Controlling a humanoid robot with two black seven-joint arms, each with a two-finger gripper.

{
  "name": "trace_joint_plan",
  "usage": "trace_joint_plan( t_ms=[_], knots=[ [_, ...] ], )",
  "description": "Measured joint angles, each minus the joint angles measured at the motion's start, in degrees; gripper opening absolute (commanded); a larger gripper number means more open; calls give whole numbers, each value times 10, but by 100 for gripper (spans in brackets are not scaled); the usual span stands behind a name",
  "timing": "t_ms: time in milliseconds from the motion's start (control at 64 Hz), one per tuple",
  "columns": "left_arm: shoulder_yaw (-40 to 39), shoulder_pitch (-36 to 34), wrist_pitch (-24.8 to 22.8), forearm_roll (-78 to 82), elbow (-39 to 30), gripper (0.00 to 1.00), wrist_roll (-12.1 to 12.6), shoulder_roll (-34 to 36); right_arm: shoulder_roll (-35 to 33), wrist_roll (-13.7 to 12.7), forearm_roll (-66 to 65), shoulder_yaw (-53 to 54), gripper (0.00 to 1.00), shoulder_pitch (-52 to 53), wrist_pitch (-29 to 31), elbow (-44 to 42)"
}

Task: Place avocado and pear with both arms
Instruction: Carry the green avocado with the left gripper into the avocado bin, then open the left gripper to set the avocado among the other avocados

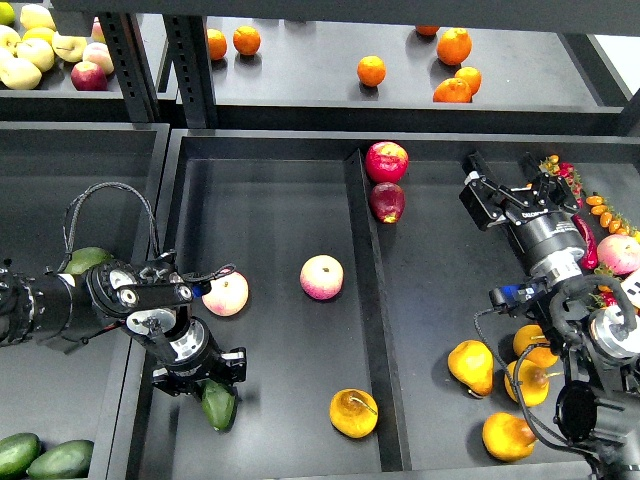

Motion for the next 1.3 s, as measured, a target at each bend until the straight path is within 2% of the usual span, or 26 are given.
trace_joint_plan(
  t_ms=[281,641,813,1001,1298],
  knots=[
    [-28,-57,0,-14,-1,32,0,85,0,0,0,-5,100,0,1,2],
    [-43,-68,0,-15,-4,32,0,268,0,0,0,-42,100,12,0,3],
    [-61,-35,0,-14,-29,32,0,337,0,-1,2,-56,100,45,-3,2],
    [-101,34,0,-5,-50,33,0,381,0,-3,3,-71,100,85,-4,2],
    [-150,117,0,24,-46,34,0,385,0,-2,3,-74,100,83,-2,7]
  ],
)
